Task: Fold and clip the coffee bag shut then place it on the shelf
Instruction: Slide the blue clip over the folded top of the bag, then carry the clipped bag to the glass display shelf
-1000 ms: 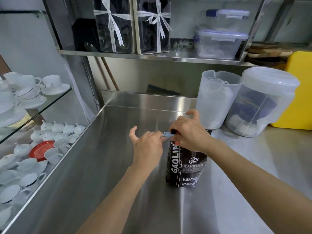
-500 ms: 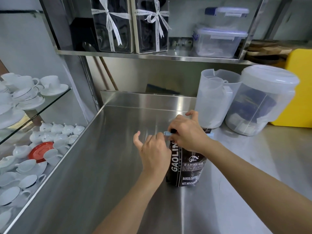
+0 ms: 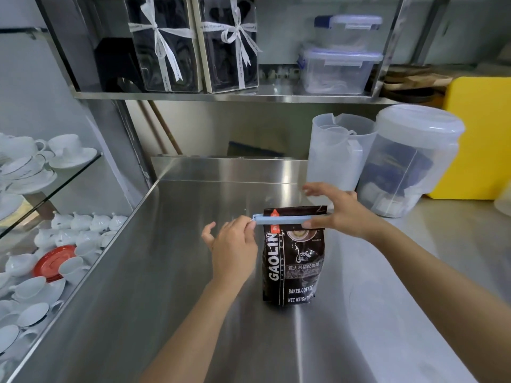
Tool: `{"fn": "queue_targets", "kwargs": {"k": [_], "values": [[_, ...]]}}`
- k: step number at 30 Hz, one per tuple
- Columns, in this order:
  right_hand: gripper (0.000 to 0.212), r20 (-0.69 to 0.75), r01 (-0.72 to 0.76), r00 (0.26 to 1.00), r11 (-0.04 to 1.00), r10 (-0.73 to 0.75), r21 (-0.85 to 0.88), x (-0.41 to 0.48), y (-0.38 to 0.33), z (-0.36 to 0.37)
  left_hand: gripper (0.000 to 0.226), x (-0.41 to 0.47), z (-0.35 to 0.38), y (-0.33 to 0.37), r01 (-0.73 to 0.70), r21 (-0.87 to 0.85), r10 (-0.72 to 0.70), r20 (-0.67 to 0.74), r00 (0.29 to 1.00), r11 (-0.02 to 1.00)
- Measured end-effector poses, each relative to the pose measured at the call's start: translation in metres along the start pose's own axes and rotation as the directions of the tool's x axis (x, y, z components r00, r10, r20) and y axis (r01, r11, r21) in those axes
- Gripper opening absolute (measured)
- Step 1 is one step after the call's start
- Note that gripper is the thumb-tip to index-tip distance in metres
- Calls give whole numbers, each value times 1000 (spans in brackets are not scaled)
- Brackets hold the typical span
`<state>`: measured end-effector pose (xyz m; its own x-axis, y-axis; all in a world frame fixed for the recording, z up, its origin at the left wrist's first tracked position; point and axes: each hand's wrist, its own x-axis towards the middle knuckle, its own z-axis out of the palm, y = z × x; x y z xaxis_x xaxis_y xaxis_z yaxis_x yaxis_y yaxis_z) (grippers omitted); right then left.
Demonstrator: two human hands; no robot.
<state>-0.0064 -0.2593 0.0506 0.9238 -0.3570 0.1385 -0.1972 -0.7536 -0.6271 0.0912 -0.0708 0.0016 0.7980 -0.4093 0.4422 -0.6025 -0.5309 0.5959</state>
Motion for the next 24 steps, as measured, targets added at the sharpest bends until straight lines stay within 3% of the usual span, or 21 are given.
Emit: {"fn": "queue_targets", "kwargs": {"k": [5, 7, 11, 16, 18, 19, 22, 24], "values": [[24, -49, -107, 990, 934, 131, 340, -21, 25, 7, 16, -4, 0, 1, 88, -243, -73, 71, 995, 966], [16, -75, -111, 983, 874, 165, 472, -25, 29, 13, 10, -8, 0, 3, 179, -343, -134, 151, 979, 922], [27, -165, -77, 967, 842, 193, 534, -28, 32, 22, 21, -20, 7, 2, 282, -361, -190, 270, 944, 889], [25, -211, -44, 956, 813, 202, 581, -33, 29, 34, 11, -17, 15, 1, 247, -364, -217, 122, 968, 898], [17, -218, -42, 951, 792, 218, 609, -39, 30, 40, 7, -17, 16, -1, 263, -419, -232, 123, 965, 869], [15, -229, -44, 945, 783, 235, 620, -43, 32, 45, 6, -19, 16, -3, 271, -443, -225, 154, 962, 855], [34, -265, -67, 912, 751, 313, 657, -59, 41, 62, 7, -32, 19, -15, 298, -454, -173, 296, 939, 840], [40, -259, -85, 906, 742, 336, 665, -72, 43, 78, 19, -42, 22, -25, 320, -436, -163, 361, 918, 841]]}}
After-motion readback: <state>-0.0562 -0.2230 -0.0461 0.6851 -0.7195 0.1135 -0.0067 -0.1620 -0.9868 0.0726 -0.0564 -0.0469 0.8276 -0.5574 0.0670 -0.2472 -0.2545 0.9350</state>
